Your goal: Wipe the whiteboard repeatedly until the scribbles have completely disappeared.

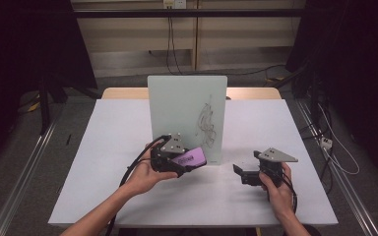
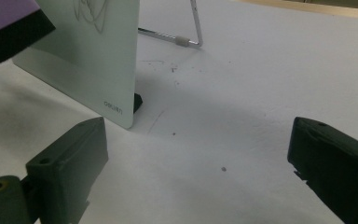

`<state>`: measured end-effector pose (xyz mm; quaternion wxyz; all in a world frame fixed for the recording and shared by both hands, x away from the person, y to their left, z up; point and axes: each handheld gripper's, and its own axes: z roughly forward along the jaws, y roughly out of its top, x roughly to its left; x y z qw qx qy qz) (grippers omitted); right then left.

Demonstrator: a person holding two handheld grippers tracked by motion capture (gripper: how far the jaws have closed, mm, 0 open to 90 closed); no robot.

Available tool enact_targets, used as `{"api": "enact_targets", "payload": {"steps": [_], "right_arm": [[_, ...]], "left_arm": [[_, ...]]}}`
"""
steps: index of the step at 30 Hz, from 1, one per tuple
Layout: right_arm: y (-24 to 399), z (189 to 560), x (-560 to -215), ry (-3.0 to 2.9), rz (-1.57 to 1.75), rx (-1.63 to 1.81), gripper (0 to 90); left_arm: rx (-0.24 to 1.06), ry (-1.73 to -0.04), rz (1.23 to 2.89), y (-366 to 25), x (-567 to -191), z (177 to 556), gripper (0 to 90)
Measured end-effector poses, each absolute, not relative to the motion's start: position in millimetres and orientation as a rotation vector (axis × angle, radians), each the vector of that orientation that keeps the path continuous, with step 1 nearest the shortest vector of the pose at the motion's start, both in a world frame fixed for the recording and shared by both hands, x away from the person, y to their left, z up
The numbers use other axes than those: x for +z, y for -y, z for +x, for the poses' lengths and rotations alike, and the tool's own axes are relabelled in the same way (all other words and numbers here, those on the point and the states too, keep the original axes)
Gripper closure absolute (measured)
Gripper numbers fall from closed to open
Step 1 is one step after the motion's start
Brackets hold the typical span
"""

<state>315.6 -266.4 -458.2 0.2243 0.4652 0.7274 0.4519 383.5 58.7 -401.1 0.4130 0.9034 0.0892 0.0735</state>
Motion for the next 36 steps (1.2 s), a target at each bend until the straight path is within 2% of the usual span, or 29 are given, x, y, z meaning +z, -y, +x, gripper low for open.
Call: {"api": "enact_targets", "payload": {"steps": [7, 36], "right_arm": [[267, 317, -457, -1.974, 1.285, 1.248, 5.3], [267, 313, -457, -1.989, 1.289, 1.242, 5.3]], "left_arm": [[0.193, -0.223, 2.238, -58, -399, 379, 40.7], [0.381, -0.261, 2.123, -63, -351, 384, 40.7]]}}
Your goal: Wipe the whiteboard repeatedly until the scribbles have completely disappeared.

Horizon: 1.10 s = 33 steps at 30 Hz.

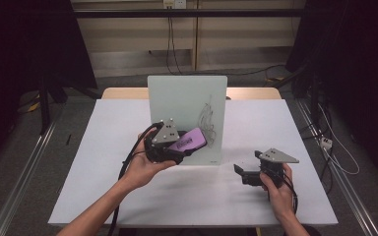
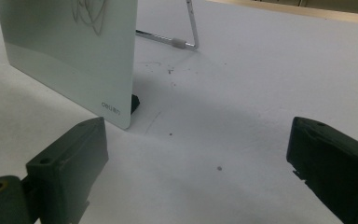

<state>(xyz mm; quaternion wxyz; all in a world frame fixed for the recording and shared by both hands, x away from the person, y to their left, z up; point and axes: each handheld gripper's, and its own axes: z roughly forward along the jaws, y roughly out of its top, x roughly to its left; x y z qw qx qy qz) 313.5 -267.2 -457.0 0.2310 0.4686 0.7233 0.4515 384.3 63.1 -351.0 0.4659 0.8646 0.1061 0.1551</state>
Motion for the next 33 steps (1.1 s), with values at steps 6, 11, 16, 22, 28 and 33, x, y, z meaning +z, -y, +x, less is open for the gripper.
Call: {"api": "enact_targets", "payload": {"steps": [6, 11, 16, 22, 28, 33], "right_arm": [[269, 314, -458, -1.984, 1.290, 1.245, 5.2], [269, 314, -458, -1.985, 1.288, 1.245, 5.2], [269, 314, -458, -1.987, 1.288, 1.247, 5.2], [269, 314, -458, -1.987, 1.290, 1.247, 5.2], [270, 314, -458, -1.985, 1.300, 1.257, 5.2], [269, 315, -458, -1.989, 1.288, 1.256, 5.2]], "left_arm": [[0.419, -0.238, 2.102, -56, -336, 388, 40.7], [0.432, -0.238, 2.092, -50, -328, 392, 40.7], [0.434, -0.227, 2.099, -46, -322, 398, 40.7], [0.474, -0.232, 2.083, -43, -309, 409, 40.7], [0.497, -0.237, 2.065, -41, -298, 417, 40.7], [0.504, -0.215, 2.069, -35, -290, 418, 40.8]]}}
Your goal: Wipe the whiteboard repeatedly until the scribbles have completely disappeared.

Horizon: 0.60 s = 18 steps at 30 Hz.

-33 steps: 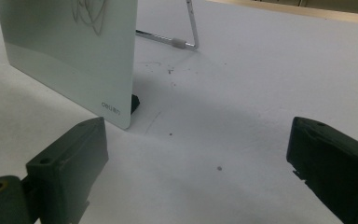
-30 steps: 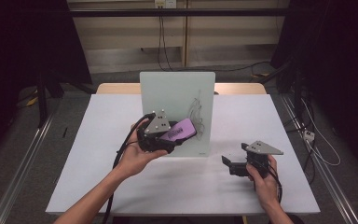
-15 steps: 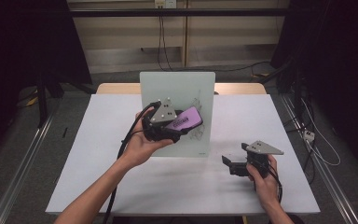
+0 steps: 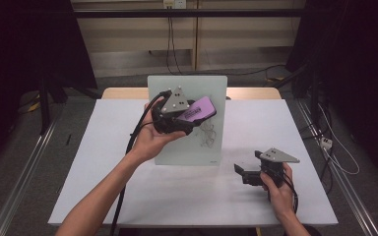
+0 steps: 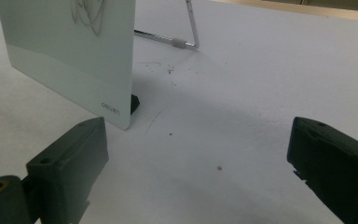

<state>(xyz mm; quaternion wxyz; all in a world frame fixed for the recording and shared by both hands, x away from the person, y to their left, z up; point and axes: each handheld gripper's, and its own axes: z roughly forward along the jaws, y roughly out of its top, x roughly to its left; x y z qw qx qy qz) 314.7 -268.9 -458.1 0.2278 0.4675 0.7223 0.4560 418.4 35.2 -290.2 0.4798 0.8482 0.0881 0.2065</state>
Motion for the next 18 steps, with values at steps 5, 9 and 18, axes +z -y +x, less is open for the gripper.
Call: {"api": "enact_targets", "payload": {"steps": [5, 9, 18], "right_arm": [[269, 315, -458, -1.990, 1.288, 1.256, 5.2], [269, 315, -458, -1.992, 1.289, 1.256, 5.2], [268, 315, -458, -1.993, 1.289, 1.254, 5.1]], "left_arm": [[0.504, -0.216, 2.066, -29, -286, 426, 40.7], [0.504, -0.218, 2.075, -27, -284, 432, 40.8], [0.504, -0.204, 2.069, -21, -279, 433, 40.8]]}}
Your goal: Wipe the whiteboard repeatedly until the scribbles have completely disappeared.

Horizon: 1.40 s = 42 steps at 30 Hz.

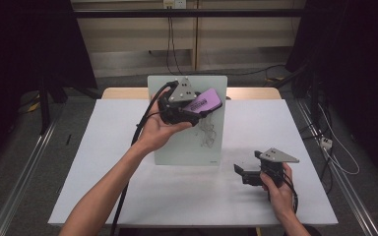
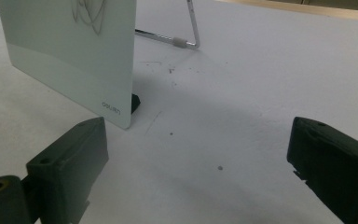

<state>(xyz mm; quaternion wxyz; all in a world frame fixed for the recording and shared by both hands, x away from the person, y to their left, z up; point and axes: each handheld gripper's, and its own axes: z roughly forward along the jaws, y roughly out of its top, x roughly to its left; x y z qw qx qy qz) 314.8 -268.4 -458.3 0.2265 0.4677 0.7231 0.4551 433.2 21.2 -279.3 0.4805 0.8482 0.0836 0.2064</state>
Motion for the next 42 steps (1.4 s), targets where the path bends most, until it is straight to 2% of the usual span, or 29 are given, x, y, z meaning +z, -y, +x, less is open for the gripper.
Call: {"api": "enact_targets", "payload": {"steps": [10, 26, 42], "right_arm": [[268, 315, -458, -1.997, 1.292, 1.253, 5.1], [268, 314, -458, -2.001, 1.288, 1.256, 5.2], [267, 314, -458, -2.005, 1.281, 1.251, 5.1]], "left_arm": [[0.480, -0.210, 2.077, -18, -282, 441, 40.8], [0.513, -0.186, 2.102, -14, -279, 444, 40.8], [0.500, -0.154, 2.151, -4, -297, 436, 41.1]]}}
